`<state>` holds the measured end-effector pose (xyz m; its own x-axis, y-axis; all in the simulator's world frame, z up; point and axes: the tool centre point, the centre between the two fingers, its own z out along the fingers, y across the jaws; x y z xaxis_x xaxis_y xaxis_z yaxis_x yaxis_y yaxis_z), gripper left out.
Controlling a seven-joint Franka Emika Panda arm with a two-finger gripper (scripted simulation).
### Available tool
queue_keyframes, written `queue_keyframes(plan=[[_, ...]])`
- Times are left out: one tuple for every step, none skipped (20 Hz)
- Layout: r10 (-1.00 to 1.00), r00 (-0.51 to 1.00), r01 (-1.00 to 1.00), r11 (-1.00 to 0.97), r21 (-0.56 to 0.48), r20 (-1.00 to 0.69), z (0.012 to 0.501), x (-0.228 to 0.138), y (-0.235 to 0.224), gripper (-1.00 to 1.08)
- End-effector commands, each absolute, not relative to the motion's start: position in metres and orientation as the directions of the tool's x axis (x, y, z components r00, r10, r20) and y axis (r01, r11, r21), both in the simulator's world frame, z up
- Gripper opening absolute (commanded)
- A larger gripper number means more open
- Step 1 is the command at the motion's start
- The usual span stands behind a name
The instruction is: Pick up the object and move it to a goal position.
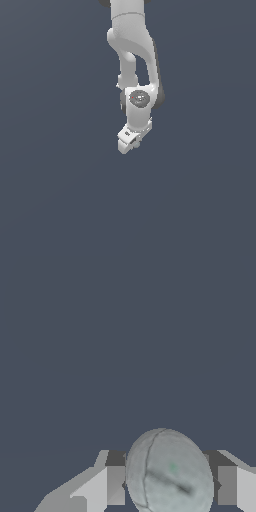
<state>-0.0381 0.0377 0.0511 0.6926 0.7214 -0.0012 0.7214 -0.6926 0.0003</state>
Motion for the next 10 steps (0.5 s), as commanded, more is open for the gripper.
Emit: queue_keyframes(plan=[[0.721,0.692,0.721,-0.692,0.001,-0.001,0.066,-0.042,0.04,-1.0],[0.722,0.692,0.722,-0.692,0.002,-0.001,0.072,-0.044,0.041,-1.0],[0.722,0.692,0.722,-0.692,0.002,-0.001,0.079,-0.046,0.041,-1.0],[0.722,0.692,0.722,-0.692,0.002,-0.001,0.087,-0.049,0.043,-1.0],[0.722,0.692,0.722,-0.692,0.002,-0.001,0.095,-0.051,0.044,-1.0],[0.722,0.692,0.722,-0.692,0.002,-0.001,0.104,-0.054,0.045,-1.0],[0.722,0.692,0.722,-0.692,0.002,-0.002,0.113,-0.056,0.046,-1.0],[0.722,0.692,0.722,-0.692,0.002,-0.002,0.122,-0.059,0.047,-1.0],[0.722,0.692,0.722,-0.692,0.002,-0.002,0.131,-0.062,0.049,-1.0],[0.722,0.692,0.722,-0.692,0.002,-0.002,0.141,-0.065,0.05,-1.0]])
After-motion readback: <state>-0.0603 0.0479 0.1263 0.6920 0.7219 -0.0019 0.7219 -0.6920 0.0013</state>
